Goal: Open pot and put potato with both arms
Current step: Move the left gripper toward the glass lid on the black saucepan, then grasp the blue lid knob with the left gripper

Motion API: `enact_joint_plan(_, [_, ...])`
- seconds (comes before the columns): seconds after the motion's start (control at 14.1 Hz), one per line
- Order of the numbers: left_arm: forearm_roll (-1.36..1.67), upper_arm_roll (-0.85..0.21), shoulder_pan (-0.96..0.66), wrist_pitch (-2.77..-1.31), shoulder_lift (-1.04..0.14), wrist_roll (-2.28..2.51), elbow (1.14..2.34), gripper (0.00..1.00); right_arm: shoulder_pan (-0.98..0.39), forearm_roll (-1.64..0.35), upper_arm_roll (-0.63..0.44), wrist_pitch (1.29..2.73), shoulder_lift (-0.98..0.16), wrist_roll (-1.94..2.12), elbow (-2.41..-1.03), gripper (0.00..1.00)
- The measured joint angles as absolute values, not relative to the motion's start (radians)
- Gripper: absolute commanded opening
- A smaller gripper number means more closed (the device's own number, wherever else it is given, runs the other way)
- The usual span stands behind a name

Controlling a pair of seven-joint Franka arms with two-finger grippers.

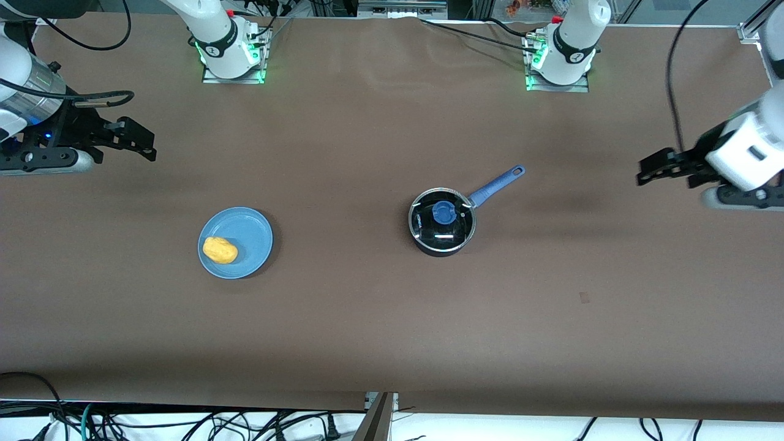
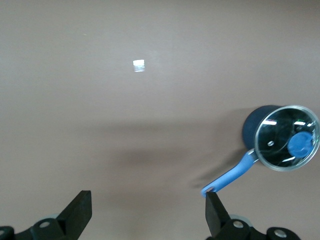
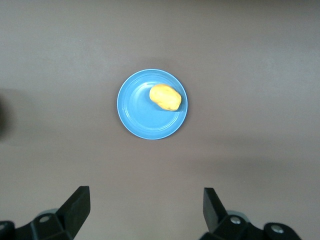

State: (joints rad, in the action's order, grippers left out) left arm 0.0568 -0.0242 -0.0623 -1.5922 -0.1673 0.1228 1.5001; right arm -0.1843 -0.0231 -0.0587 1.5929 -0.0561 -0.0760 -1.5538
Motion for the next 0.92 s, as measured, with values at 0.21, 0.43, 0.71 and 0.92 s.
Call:
enact_joint_plan(0.21, [0.058, -0.053, -0.18, -1.667, -0.237, 0.334, 1.501, 1.0, -0.182, -0.017, -0.068, 1.591, -0.056, -0.076, -1.554, 1.0])
enact_joint_plan(0.43, [0.058, -0.101, -0.224, -1.747, -0.304, 0.435, 1.511, 1.0, -0.173, -0.016, -0.102, 1.572, -0.056, -0.076, -1.554, 1.0])
enact_joint_plan(0.71, [0.058, -0.136, -0.3, -1.867, -0.401, 0.636, 1.528, 1.0, -0.171, -0.016, -0.122, 1.563, -0.058, -0.075, -1.554, 1.0])
enact_joint_plan(0.92, [0.031, -0.143, -0.384, -1.952, -0.474, 0.776, 1.53, 1.0, -0.171, -0.016, -0.122, 1.563, -0.06, -0.076, -1.554, 1.0])
